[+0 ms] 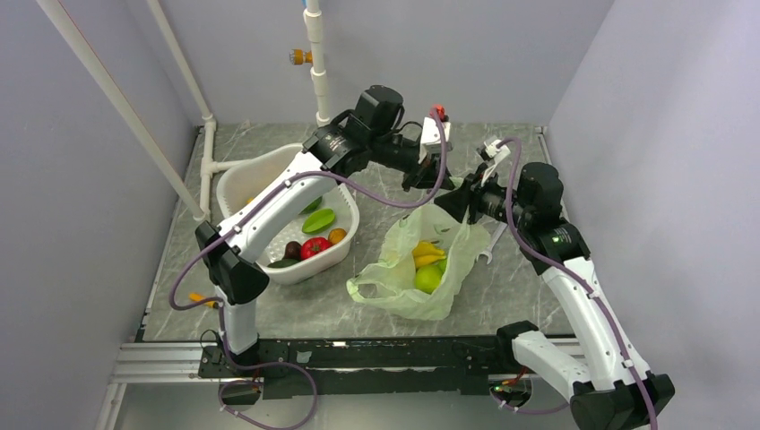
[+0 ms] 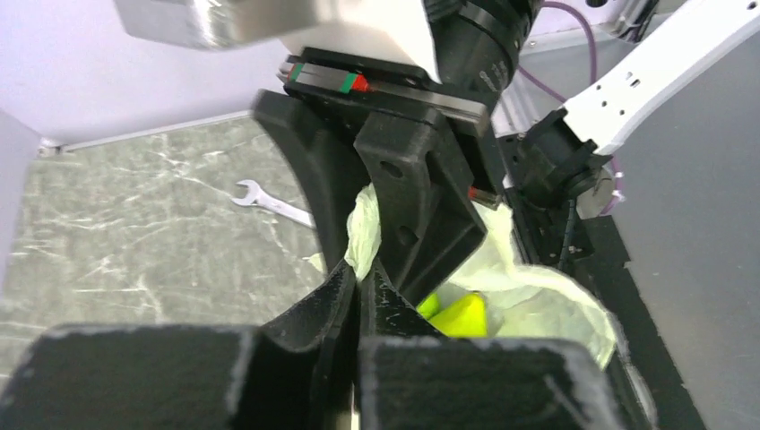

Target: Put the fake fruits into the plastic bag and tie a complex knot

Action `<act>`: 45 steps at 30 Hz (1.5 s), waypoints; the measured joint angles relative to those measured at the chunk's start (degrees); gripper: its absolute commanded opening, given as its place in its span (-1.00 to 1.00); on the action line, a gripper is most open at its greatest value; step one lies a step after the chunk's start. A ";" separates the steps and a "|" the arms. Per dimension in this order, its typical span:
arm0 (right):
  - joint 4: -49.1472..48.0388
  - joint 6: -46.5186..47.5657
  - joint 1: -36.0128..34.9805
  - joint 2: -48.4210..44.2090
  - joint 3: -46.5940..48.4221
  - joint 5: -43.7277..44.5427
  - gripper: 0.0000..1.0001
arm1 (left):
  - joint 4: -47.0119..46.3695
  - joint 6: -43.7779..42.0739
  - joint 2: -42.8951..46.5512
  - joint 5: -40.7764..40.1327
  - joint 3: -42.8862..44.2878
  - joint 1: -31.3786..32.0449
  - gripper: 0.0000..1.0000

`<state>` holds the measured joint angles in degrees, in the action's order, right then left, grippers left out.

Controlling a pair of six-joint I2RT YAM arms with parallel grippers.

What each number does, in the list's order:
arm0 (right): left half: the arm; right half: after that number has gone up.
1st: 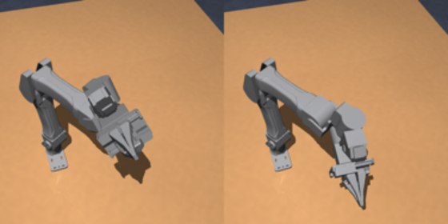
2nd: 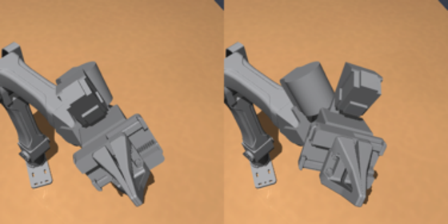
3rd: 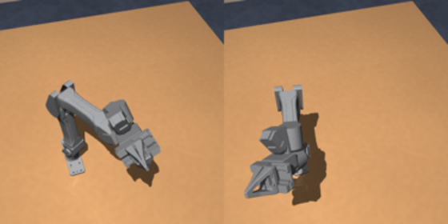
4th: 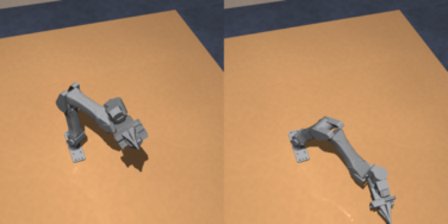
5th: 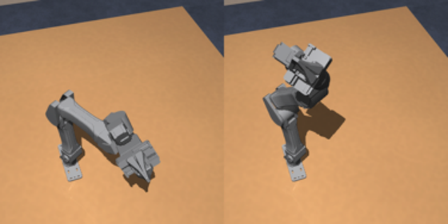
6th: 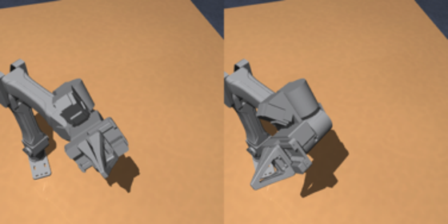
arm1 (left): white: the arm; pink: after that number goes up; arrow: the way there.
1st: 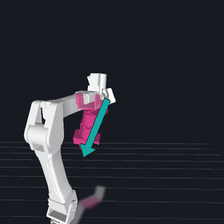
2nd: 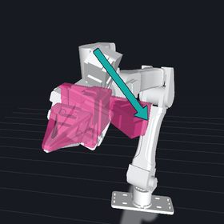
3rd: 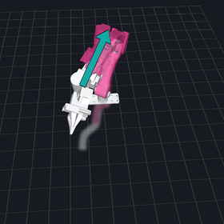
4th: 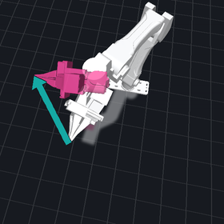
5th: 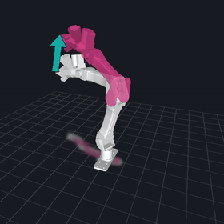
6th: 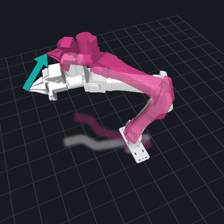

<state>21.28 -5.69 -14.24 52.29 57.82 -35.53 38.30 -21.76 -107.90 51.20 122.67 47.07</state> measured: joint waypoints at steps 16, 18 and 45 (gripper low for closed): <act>1.70 -2.08 -0.37 -2.27 -1.03 3.10 -1.00 | 7.67 -15.37 42.77 -3.93 -40.98 -10.60 0.89; 1.99 -2.43 -0.37 -2.64 -1.03 3.56 -1.00 | 10.69 -21.22 46.05 -4.90 -46.56 -7.61 0.91; 10.56 -5.44 3.15 -2.71 8.07 18.93 -1.00 | 13.75 -22.21 31.19 -21.70 -18.60 2.14 -1.00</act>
<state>31.83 -11.14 -11.09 49.58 65.89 -16.60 52.05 -43.97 -76.71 29.50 104.07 49.21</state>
